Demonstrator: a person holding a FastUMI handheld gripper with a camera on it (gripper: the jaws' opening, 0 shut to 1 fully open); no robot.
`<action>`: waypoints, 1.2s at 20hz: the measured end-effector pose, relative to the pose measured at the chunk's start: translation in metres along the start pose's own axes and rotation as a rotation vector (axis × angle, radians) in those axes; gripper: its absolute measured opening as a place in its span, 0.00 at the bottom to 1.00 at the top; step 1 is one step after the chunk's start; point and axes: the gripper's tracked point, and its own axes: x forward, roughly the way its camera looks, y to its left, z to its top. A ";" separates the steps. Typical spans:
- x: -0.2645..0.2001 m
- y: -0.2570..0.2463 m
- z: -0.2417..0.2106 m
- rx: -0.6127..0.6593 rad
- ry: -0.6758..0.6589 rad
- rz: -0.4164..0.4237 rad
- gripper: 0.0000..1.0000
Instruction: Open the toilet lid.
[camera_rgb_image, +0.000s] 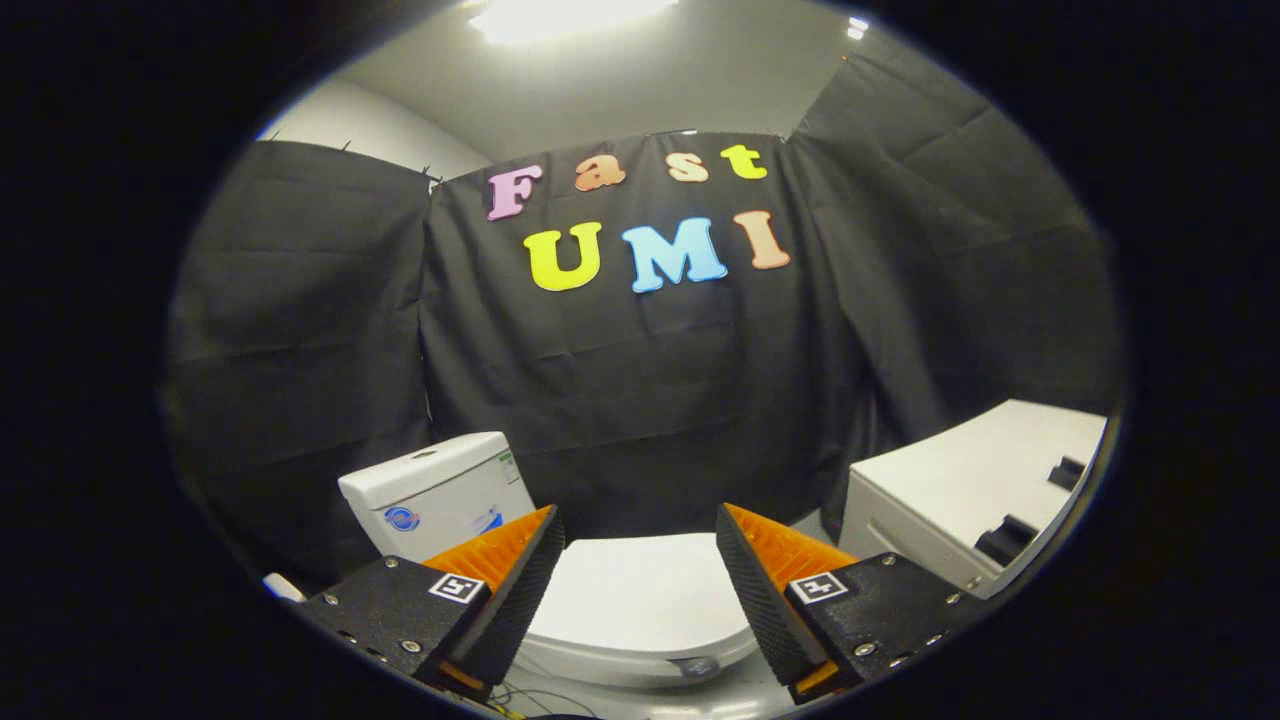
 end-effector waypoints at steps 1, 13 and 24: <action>0.001 -0.003 -0.009 0.048 0.012 -0.007 0.95; -0.002 -0.019 -0.139 0.410 0.197 -0.080 0.95; -0.006 -0.085 -0.227 0.574 0.326 -0.190 0.92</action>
